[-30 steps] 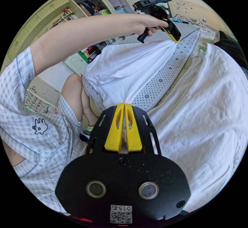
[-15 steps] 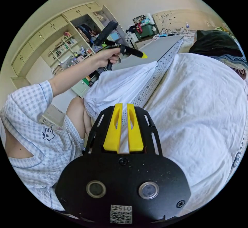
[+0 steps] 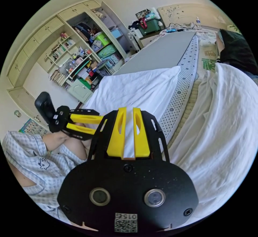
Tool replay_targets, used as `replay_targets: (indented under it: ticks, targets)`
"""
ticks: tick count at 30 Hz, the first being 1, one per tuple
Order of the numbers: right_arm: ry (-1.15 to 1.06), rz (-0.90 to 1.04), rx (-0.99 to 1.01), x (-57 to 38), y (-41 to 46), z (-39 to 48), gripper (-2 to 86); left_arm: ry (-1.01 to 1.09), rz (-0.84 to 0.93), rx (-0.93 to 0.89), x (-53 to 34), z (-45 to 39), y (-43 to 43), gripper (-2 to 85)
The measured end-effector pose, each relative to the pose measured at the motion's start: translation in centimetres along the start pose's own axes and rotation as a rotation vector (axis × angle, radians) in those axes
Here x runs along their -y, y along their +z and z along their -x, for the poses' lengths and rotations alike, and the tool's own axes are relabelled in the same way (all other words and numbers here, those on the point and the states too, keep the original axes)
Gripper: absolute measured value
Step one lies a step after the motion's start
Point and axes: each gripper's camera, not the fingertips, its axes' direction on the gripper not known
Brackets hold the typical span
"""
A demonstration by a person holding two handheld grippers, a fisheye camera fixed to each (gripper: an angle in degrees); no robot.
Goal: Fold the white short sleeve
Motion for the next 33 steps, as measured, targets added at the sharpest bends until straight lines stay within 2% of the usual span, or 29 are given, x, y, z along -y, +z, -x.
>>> replay_targets:
  ticks: [3, 10, 14, 18, 22, 26, 33]
  targets:
    - [0.07, -0.103, -0.019, 0.6, -2.4, -1.7, 5.3, 0.077, 0.03, 0.017, 0.0, 0.0, 0.8, 8.2]
    - [0.189, -0.23, -0.113, 2.9, -5.1, -5.5, 5.6, 0.184, 0.031, -0.114, 1.2, 1.7, 2.4, 4.8]
    - [0.198, -0.216, -0.202, 4.3, -5.2, -5.6, 5.9, 0.227, 0.035, -0.186, 0.9, 3.7, 3.1, 4.6]
    - [0.249, -0.179, -0.165, 5.3, -5.5, -6.9, 5.8, 0.173, 0.023, -0.26, -0.4, 5.5, 3.2, 5.7]
    - [0.27, -0.156, -0.244, 5.9, -7.2, -6.2, 1.7, 0.171, 0.011, -0.254, -1.1, 6.0, 3.5, 5.0]
    - [0.308, -0.206, -0.28, 5.9, -10.6, -5.9, -0.2, 0.236, 0.013, -0.235, -1.8, 5.8, 2.8, 0.4]
    - [0.328, -0.207, -0.217, 8.2, -14.8, -6.1, -0.5, 0.233, 0.011, -0.213, -3.0, 6.3, 3.3, -0.1]
